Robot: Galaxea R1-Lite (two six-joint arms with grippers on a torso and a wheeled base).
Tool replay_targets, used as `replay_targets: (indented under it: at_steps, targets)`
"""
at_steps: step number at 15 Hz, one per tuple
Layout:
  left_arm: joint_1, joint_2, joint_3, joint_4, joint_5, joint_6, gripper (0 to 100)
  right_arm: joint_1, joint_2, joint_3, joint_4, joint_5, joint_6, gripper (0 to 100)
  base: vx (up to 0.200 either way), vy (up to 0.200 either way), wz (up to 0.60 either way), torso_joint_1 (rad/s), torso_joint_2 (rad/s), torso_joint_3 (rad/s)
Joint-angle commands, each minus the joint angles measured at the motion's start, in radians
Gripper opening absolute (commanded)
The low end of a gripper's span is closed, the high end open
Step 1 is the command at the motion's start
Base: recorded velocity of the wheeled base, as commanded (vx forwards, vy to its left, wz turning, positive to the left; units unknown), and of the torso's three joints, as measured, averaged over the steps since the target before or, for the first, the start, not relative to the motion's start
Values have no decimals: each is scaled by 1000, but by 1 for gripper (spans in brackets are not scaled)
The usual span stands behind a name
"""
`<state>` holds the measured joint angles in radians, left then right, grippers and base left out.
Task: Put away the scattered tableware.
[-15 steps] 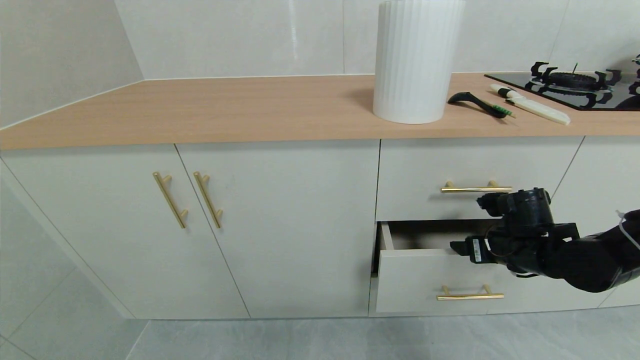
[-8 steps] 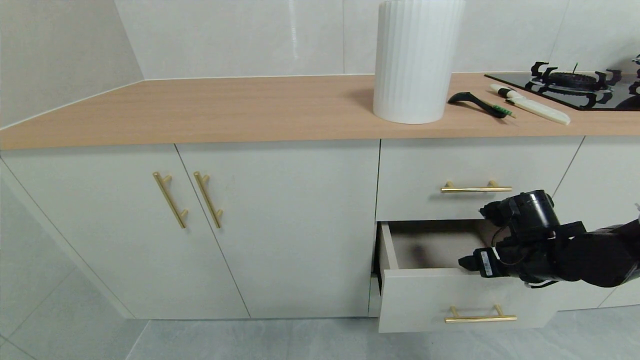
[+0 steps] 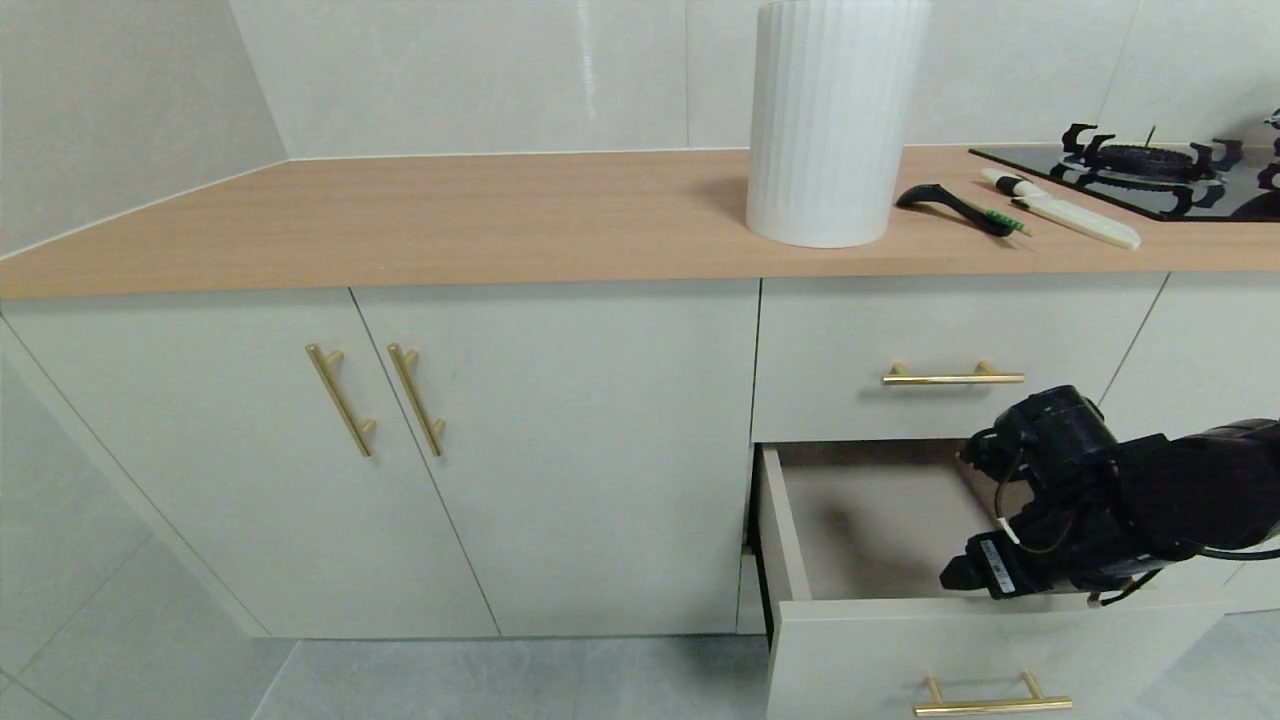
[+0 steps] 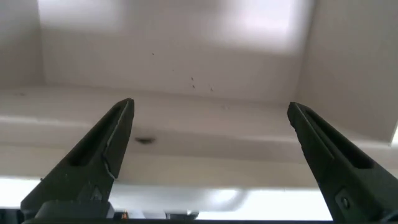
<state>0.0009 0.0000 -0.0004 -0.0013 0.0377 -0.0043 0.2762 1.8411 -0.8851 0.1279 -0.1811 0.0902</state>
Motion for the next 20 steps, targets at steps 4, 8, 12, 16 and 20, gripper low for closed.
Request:
replay_targets:
  at_steps: [4,8,12,16,20]
  targets:
    - [1,0,0,0,1,0,100,57,-66,2,180,3,0,100,0,0,0,0,0,0]
    - [1,0,0,0,1,0,100,129,-82,-11,371,3,-1,100,0,0,0,0,0,0]
    - [1,2,0,0,1,0,100,210,-82,-12,555,3,2,100,0,0,0,0,0,0]
    - [1,0,0,0,1,0,100,230,-77,-8,630,3,8,100,0,0,0,0,0,0]
    - [1,2,0,0,1,0,100,225,-132,-34,533,2,66,100,0,0,0,0,0,0]
